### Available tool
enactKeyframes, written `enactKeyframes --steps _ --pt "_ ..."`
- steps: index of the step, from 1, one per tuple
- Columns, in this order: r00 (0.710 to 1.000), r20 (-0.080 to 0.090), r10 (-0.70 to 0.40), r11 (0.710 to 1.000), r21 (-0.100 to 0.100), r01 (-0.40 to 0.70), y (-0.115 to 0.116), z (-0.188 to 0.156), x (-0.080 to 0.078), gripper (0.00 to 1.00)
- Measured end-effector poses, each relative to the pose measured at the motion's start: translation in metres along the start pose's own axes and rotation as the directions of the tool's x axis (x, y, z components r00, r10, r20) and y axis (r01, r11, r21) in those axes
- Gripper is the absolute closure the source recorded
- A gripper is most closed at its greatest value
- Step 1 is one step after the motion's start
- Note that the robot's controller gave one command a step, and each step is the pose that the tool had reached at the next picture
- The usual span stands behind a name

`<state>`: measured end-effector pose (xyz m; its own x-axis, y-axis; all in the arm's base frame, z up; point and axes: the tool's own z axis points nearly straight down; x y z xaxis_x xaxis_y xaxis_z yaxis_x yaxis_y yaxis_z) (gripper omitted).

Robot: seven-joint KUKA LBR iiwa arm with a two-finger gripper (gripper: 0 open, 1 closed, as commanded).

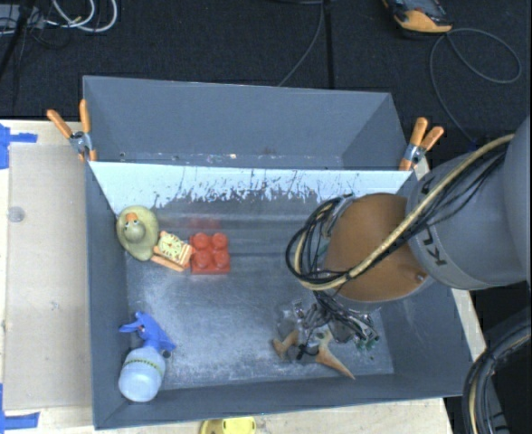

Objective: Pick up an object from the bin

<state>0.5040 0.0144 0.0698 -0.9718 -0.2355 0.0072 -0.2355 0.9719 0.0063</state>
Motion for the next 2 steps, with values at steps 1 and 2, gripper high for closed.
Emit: enactKeyframes --steps 1,2 --pt "1.0 0.0 0.0 1.0 0.0 0.0 0.0 0.0 0.0 1.0" --pt "1.0 -0.003 -0.027 1.0 -0.001 0.027 0.0 -0.194 -0.01 1.0"
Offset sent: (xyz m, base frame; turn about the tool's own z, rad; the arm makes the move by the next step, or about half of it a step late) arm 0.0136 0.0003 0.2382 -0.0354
